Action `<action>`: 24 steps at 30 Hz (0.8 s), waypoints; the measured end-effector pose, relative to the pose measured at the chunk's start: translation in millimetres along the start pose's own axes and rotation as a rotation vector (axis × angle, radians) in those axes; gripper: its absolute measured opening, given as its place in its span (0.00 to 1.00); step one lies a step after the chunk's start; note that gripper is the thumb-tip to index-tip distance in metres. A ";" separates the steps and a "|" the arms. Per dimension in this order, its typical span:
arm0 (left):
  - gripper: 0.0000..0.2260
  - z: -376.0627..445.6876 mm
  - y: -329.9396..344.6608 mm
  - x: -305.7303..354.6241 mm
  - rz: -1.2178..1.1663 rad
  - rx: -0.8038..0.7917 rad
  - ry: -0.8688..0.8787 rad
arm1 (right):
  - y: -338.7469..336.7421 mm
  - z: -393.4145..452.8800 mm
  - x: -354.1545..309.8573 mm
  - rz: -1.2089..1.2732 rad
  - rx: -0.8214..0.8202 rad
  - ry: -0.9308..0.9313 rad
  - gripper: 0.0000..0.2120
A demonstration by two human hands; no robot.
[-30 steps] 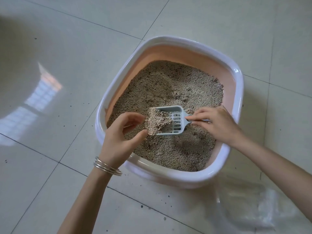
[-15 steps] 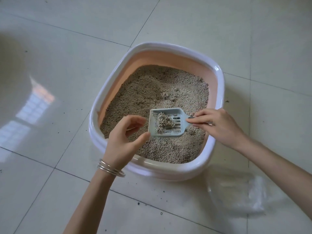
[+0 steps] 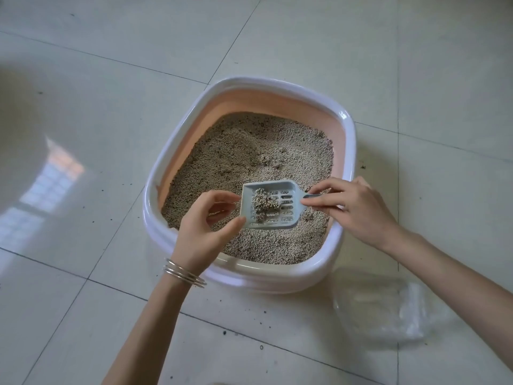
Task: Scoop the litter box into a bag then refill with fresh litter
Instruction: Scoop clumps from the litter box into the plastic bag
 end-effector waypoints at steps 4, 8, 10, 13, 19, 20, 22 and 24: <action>0.14 -0.2 0.7 -0.3 -0.010 -0.004 -0.001 | -1.3 -3.8 1.0 0.029 0.021 0.004 0.10; 0.14 0.2 3.6 -1.0 -0.003 -0.007 -0.001 | -3.1 -4.6 2.0 0.022 -0.012 0.021 0.09; 0.13 0.3 4.9 -1.8 0.009 0.002 -0.002 | -7.2 -5.6 1.4 0.037 0.004 0.028 0.11; 0.13 -0.8 10.2 0.0 0.009 -0.017 0.015 | -13.7 -14.3 1.2 0.050 0.038 0.036 0.14; 0.16 -2.4 29.2 9.4 0.004 -0.081 0.060 | -43.4 -49.0 7.0 0.066 0.149 0.069 0.11; 0.16 -3.3 34.3 12.8 0.001 -0.096 0.075 | -50.2 -56.7 7.5 0.052 0.163 0.076 0.11; 0.15 -6.4 46.8 23.1 -0.015 -0.138 0.115 | -64.1 -75.4 7.3 0.019 0.177 0.091 0.10; 0.14 -10.6 62.5 36.3 -0.042 -0.192 0.162 | -77.1 -97.7 5.2 -0.021 0.173 0.103 0.10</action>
Point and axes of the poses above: each hand's wrist, its own z-axis towards the middle knuckle, its own y-axis out of the palm, x = y × z, the point moved 6 cm from there along z, towards the middle knuckle, and after that the axes turned 12 degrees about z, right-handed, at the moved point
